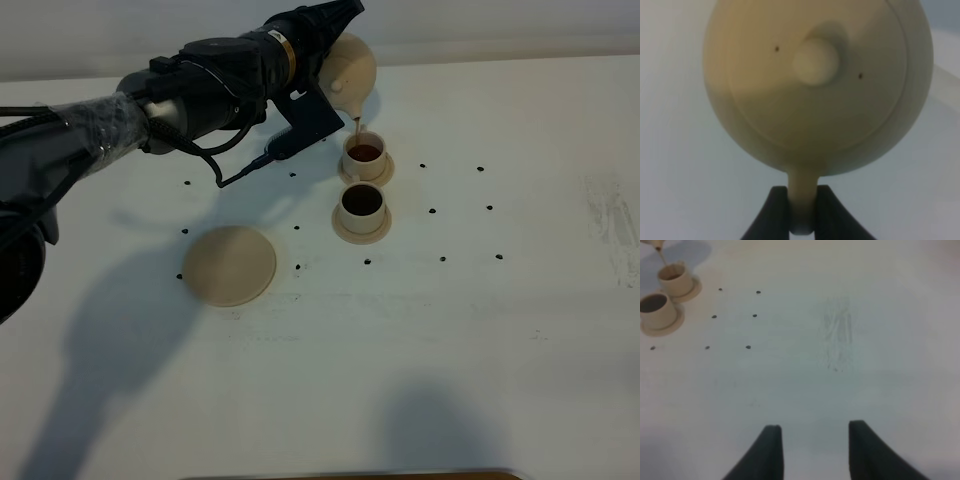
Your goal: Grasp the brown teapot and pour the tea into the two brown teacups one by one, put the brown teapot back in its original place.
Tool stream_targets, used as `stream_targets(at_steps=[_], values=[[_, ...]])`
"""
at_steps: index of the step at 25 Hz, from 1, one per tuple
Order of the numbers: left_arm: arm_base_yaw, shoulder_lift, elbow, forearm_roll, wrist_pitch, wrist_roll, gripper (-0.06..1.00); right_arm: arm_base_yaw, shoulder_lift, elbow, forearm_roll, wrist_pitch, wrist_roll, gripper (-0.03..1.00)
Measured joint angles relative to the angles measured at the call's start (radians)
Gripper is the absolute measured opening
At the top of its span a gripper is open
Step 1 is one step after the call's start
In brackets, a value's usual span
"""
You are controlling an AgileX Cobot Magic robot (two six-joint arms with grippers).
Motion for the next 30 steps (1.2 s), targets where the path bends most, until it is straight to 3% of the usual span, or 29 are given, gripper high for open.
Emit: stream_targets(at_steps=[30], values=[[0.0, 0.0, 0.0, 0.003, 0.0, -0.001, 0.17, 0.0, 0.0, 0.0, 0.0, 0.0, 0.0, 0.31]])
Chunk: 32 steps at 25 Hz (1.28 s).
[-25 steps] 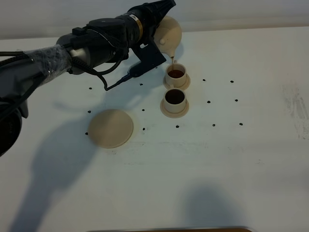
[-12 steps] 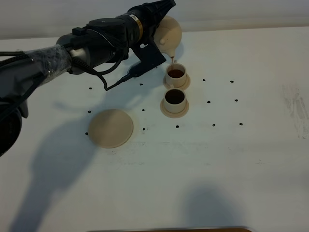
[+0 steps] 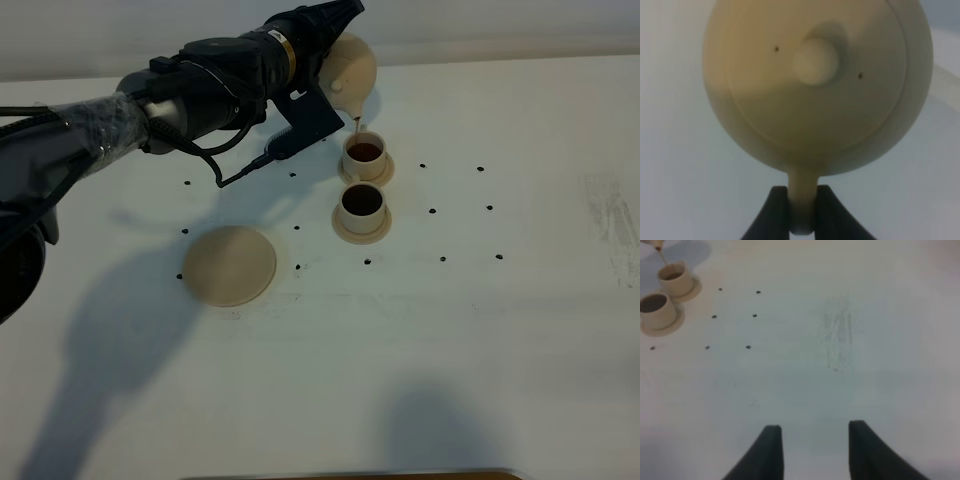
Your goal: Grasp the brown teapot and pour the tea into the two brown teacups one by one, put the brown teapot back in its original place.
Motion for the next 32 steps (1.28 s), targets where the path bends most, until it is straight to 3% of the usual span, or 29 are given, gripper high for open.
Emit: stream_targets(at_steps=[32], values=[[0.0, 0.0, 0.01, 0.0, -0.018, 0.0, 0.17, 0.0, 0.0, 0.0, 0.0, 0.0, 0.0, 0.31]])
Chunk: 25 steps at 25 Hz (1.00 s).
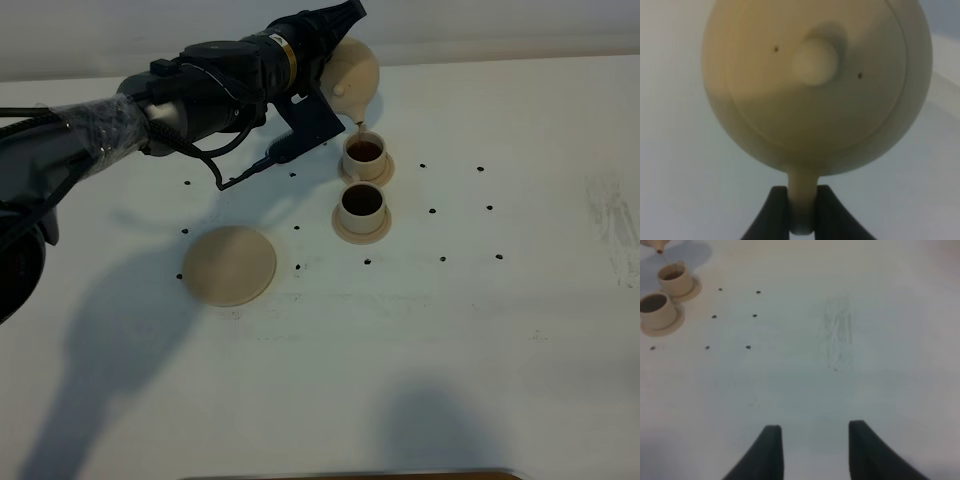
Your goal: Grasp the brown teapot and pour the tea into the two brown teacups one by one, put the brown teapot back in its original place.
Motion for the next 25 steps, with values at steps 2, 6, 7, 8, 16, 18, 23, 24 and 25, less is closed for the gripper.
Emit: stream_targets(at_steps=[2, 6, 7, 8, 16, 18, 23, 24, 25], values=[[0.0, 0.0, 0.0, 0.0, 0.0, 0.0, 0.17, 0.0, 0.0, 0.0, 0.0, 0.0, 0.0, 0.31], [0.0, 0.0, 0.0, 0.0, 0.0, 0.001, 0.17, 0.0, 0.0, 0.0, 0.0, 0.0, 0.0, 0.31], [0.0, 0.0, 0.0, -0.001, 0.0, 0.001, 0.17, 0.0, 0.0, 0.0, 0.0, 0.0, 0.0, 0.31], [0.0, 0.0, 0.0, -0.001, 0.0, 0.001, 0.17, 0.0, 0.0, 0.0, 0.0, 0.0, 0.0, 0.31], [-0.007, 0.0, 0.004, -0.002, -0.001, -0.001, 0.17, 0.0, 0.0, 0.0, 0.0, 0.0, 0.0, 0.31], [-0.01, 0.0, 0.012, -0.004, -0.003, -0.003, 0.17, 0.0, 0.0, 0.0, 0.0, 0.0, 0.0, 0.31], [-0.01, 0.0, 0.031, -0.02, 0.02, -0.004, 0.17, 0.0, 0.0, 0.0, 0.0, 0.0, 0.0, 0.31], [-0.01, 0.0, 0.031, -0.03, 0.027, -0.004, 0.17, 0.0, 0.0, 0.0, 0.0, 0.0, 0.0, 0.31], [-0.01, 0.0, 0.031, -0.039, 0.033, -0.004, 0.17, 0.0, 0.0, 0.0, 0.0, 0.0, 0.0, 0.31]])
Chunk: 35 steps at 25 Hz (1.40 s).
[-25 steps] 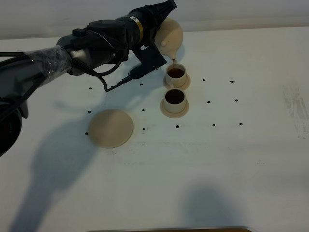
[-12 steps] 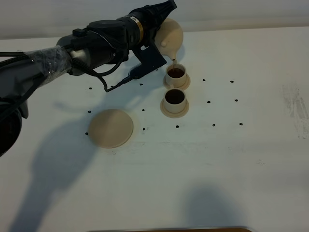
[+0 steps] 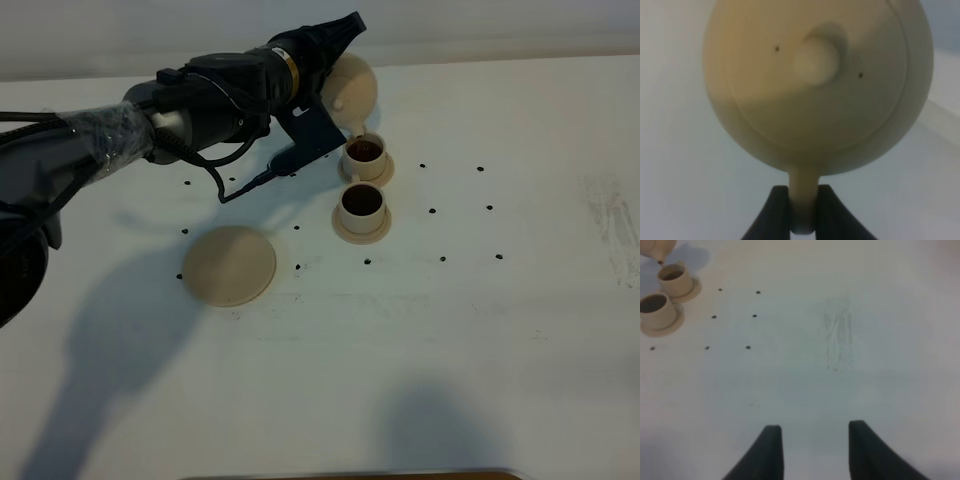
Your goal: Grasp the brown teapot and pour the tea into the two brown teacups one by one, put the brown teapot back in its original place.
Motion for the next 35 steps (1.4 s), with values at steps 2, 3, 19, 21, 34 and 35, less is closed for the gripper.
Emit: stream_targets(at_steps=[2, 3, 19, 21, 34, 35], values=[[0.0, 0.0, 0.0, -0.02, 0.007, 0.0, 0.17, 0.0, 0.0, 0.0, 0.0, 0.0, 0.0, 0.31], [0.0, 0.0, 0.0, -0.033, 0.007, 0.0, 0.17, 0.0, 0.0, 0.0, 0.0, 0.0, 0.0, 0.31], [0.037, -0.029, 0.0, -0.245, 0.068, -0.147, 0.17, 0.0, 0.0, 0.0, 0.0, 0.0, 0.0, 0.31], [0.045, -0.03, 0.0, -0.288, 0.098, -0.193, 0.17, 0.0, 0.0, 0.0, 0.0, 0.0, 0.0, 0.31], [0.076, -0.121, 0.0, -0.868, 0.407, -0.382, 0.17, 0.0, 0.0, 0.0, 0.0, 0.0, 0.0, 0.31], [0.076, -0.128, 0.0, -0.921, 0.451, -0.383, 0.17, 0.0, 0.0, 0.0, 0.0, 0.0, 0.0, 0.31]])
